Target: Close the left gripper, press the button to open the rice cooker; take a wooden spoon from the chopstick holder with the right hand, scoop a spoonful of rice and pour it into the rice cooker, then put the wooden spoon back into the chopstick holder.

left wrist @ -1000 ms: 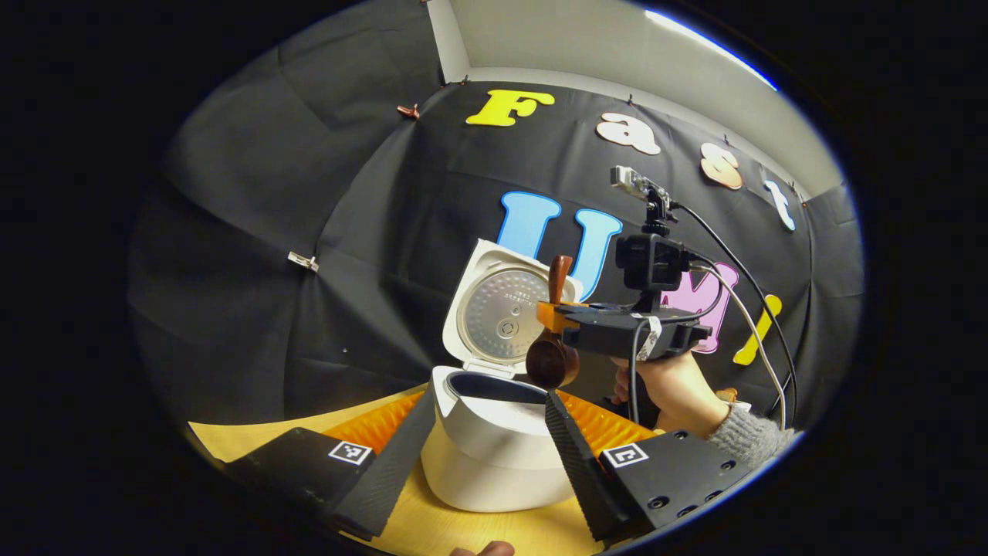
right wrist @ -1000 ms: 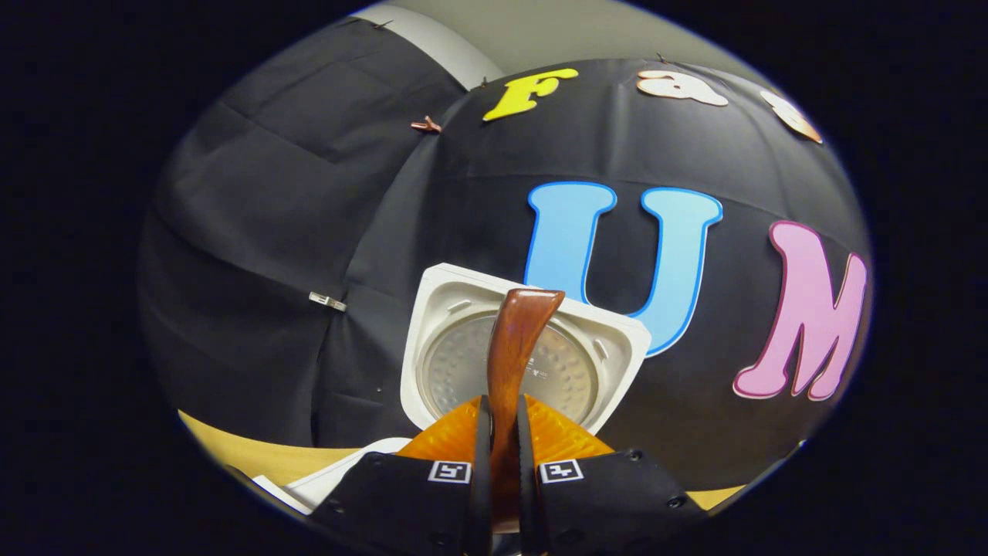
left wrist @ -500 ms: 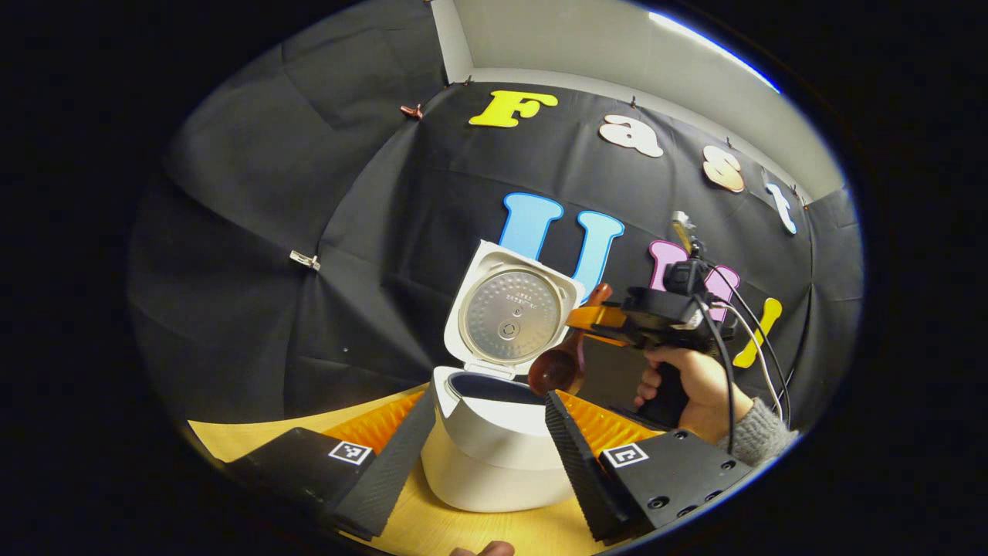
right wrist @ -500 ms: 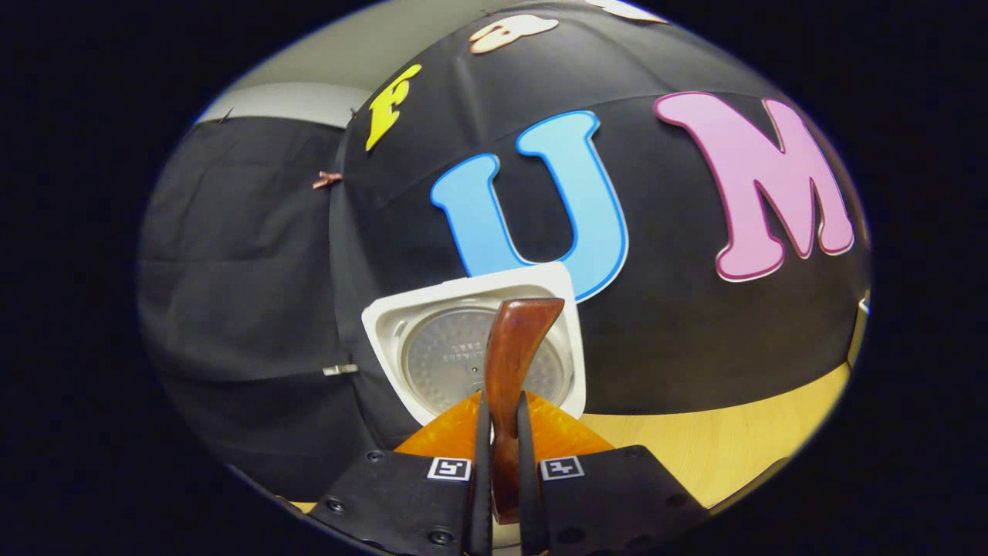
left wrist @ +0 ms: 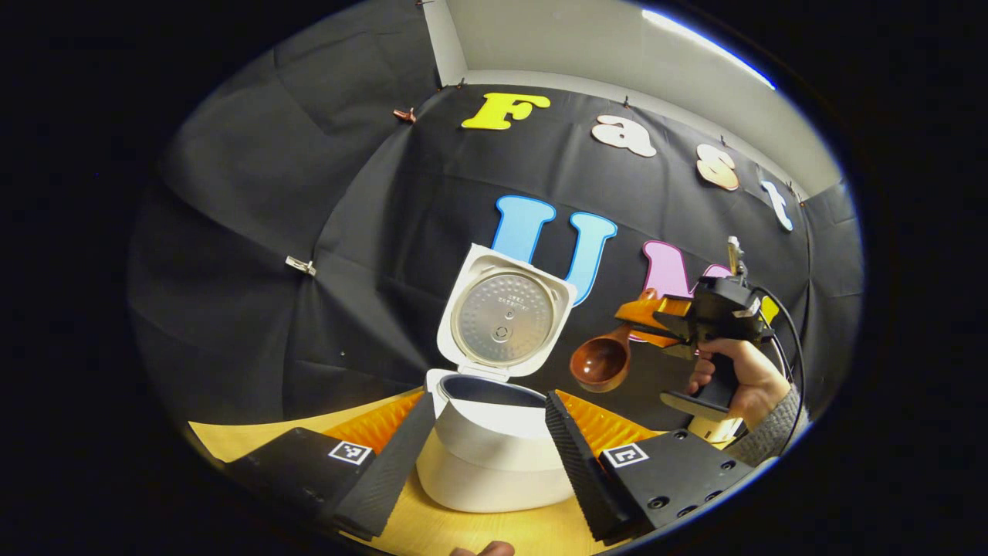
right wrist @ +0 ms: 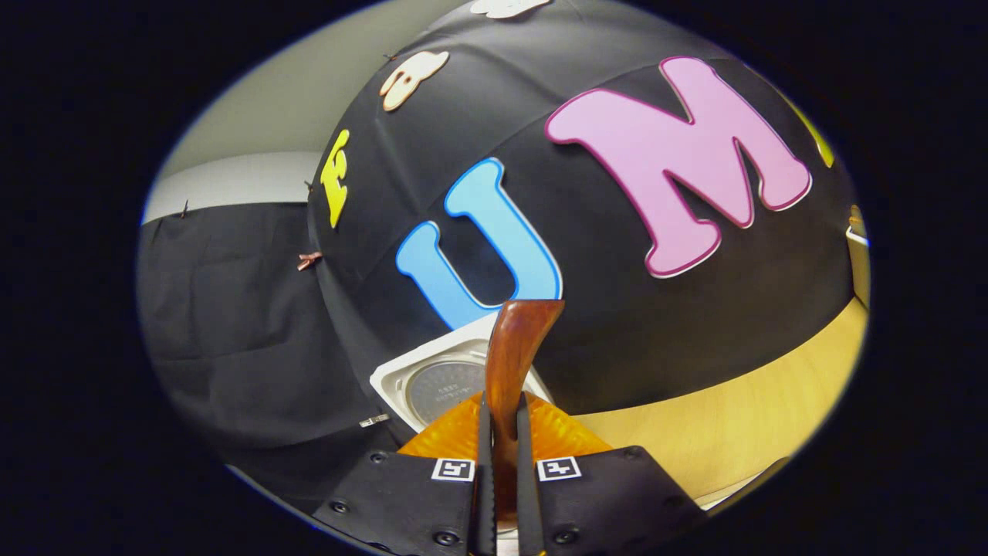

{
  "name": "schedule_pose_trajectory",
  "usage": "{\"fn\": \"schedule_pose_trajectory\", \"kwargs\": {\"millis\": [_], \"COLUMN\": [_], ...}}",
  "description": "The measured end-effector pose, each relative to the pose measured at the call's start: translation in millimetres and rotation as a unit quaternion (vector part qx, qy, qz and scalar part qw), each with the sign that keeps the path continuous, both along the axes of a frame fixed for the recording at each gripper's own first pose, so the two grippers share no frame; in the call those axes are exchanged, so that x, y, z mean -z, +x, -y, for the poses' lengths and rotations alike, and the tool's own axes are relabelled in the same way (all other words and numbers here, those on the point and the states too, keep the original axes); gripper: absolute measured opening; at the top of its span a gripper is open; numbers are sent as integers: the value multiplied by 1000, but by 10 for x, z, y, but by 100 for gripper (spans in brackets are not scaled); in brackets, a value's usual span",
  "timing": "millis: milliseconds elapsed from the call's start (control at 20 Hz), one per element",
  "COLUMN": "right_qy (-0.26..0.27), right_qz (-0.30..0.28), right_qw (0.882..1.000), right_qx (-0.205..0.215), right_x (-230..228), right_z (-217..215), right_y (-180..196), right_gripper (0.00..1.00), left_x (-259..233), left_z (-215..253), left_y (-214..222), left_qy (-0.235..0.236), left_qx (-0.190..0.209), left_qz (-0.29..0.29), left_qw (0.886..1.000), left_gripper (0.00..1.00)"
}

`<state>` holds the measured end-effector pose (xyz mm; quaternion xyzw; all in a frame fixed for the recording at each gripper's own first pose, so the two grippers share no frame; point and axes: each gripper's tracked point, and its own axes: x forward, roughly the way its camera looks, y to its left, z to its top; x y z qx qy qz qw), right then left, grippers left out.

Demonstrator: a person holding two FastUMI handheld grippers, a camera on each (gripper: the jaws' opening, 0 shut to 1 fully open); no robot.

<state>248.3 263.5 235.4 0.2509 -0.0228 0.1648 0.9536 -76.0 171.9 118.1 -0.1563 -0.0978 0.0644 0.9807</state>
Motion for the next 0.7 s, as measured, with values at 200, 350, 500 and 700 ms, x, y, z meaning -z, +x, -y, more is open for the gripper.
{"fn": "schedule_pose_trajectory", "kwargs": {"millis": [200,350,500,700], "right_qy": [11,-10,-34,-47], "right_qz": [26,50,60,63], "right_qw": [999,995,990,981], "right_qx": [40,87,123,178], "right_x": [-200,-260,-232,-104], "right_z": [828,1468,1981,2678], "right_y": [-471,-891,-1339,-1821], "right_gripper": [14,15,14,14], "left_x": [0,-17,-36,-62], "left_z": [74,135,196,282], "left_y": [40,50,49,59], "left_qy": [6,11,15,19], "left_qx": [5,9,12,14], "left_qz": [-3,-4,-3,-1], "left_qw": [1000,1000,1000,1000], "left_gripper": [93,93,93,93]}}
